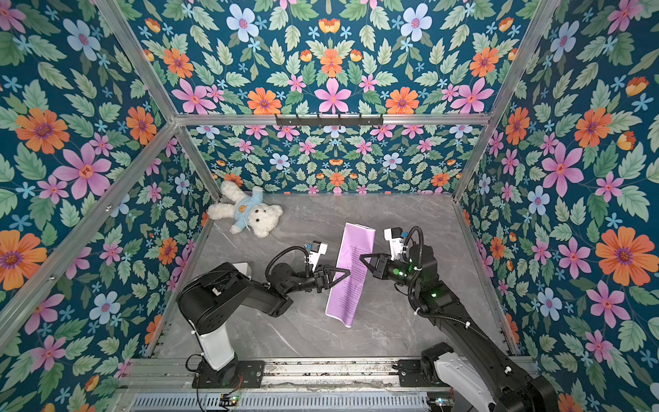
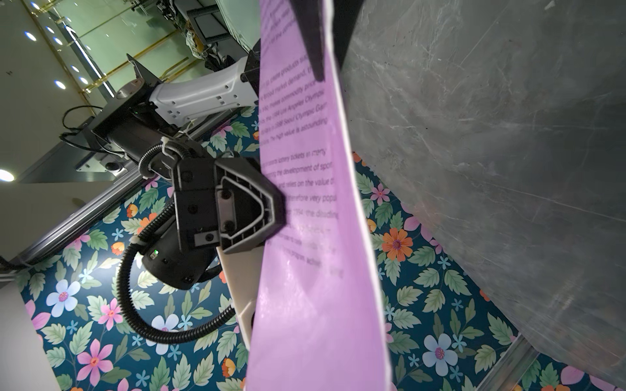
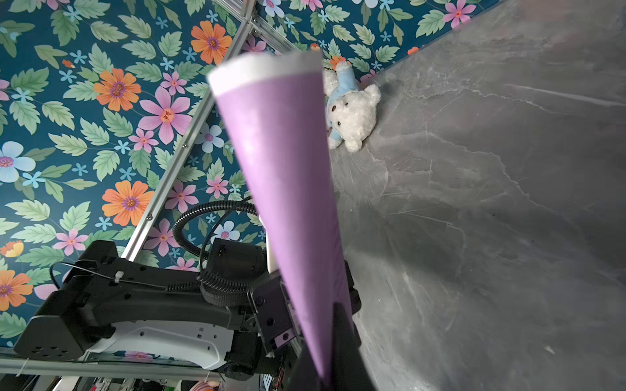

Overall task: Fold the rectangular paper in half along the long edge
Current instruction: Fold the paper.

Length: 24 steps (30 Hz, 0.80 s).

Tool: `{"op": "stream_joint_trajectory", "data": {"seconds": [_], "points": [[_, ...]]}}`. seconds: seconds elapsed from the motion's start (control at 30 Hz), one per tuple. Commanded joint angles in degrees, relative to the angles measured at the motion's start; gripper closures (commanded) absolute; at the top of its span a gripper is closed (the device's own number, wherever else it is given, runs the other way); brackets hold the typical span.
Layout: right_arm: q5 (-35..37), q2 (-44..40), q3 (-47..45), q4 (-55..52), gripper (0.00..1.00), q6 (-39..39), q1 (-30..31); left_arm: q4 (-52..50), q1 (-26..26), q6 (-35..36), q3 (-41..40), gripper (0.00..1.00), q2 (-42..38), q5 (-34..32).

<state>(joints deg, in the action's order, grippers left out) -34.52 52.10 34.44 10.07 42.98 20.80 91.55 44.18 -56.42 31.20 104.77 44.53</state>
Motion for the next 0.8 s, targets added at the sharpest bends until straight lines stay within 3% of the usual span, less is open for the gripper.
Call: {"op": "stream_joint_trajectory", "data": {"seconds": [0.0, 0.07, 0.1, 0.13, 0.2, 0.27, 0.3, 0.33, 0.37, 0.4, 0.47, 0.53, 0.57, 0.6, 0.63, 0.7, 0.73, 0.77], "points": [[0.7, 0.4, 1.6, 0.0, 1.0, -1.9, -0.3, 7.0, 0.0, 0.9, -0.2, 1.0, 0.0, 1.7], [1.2, 0.9, 2.7, -1.4, 1.0, -2.5, -0.4, 7.0, 0.1, 1.2, -0.3, 1.0, -0.1, 1.9], [2.3, 0.9, 3.3, -2.5, 0.88, -2.9, -0.5, 7.0, 0.1, 1.2, -0.5, 1.0, -0.1, 1.9], [2.7, 1.0, 3.6, -2.4, 0.83, -3.2, -0.5, 7.0, 0.0, 1.4, -0.6, 1.0, -0.2, 2.0], [1.2, 1.4, 3.9, -0.9, 1.0, -3.5, -1.0, 6.9, 0.1, 1.5, -0.9, 1.0, -0.1, 1.9], [1.1, 2.0, 5.0, -1.3, 1.0, -3.5, -1.1, 7.0, 0.1, 1.5, -0.9, 1.0, -0.1, 2.0], [2.0, 2.2, 5.7, -2.2, 0.87, -3.8, -1.2, 7.0, 0.1, 1.5, -1.0, 1.0, 0.0, 2.0], [2.3, 2.5, 6.1, -2.5, 0.81, -4.2, -1.3, 7.0, 0.1, 1.7, -1.1, 1.0, 0.0, 1.9], [2.2, 2.7, 6.4, -2.3, 0.86, -4.4, -1.3, 7.0, 0.1, 1.7, -1.2, 1.0, 0.1, 1.9], [1.7, 2.9, 6.7, -2.0, 1.0, -4.4, -1.5, 7.0, 0.0, 1.7, -1.2, 1.0, 0.2, 1.8], [2.1, 3.3, 7.2, -1.9, 1.0, -4.5, -1.6, 7.0, 0.0, 1.8, -1.4, 1.0, 0.2, 1.9], [3.8, 3.3, 7.5, -2.7, 0.8, -4.6, -1.6, 7.0, 0.1, 2.0, -1.6, 1.0, 0.2, 1.8], [3.7, 3.3, 7.6, -2.5, 0.84, -4.7, -1.9, 7.0, 0.1, 2.0, -1.6, 1.0, 0.2, 1.9], [3.2, 3.4, 7.7, -2.2, 1.0, -4.6, -1.9, 7.0, 0.1, 2.1, -1.7, 1.0, 0.2, 1.8], [3.3, 3.5, 7.7, -2.3, 1.0, -4.5, -1.9, 7.0, 0.1, 2.2, -1.7, 1.0, 0.1, 1.9], [6.0, 3.3, 7.9, -3.7, 0.72, -4.1, -2.0, 7.0, 0.1, 2.4, -1.7, 1.0, 0.3, 2.1], [6.3, 3.3, 7.8, -3.8, 0.68, -4.3, -1.9, 7.0, 0.1, 2.4, -1.8, 1.0, 0.4, 2.1], [5.8, 3.3, 7.6, -3.6, 0.86, -4.6, -2.0, 7.0, 0.1, 2.5, -1.8, 1.0, 0.5, 2.1]]}}
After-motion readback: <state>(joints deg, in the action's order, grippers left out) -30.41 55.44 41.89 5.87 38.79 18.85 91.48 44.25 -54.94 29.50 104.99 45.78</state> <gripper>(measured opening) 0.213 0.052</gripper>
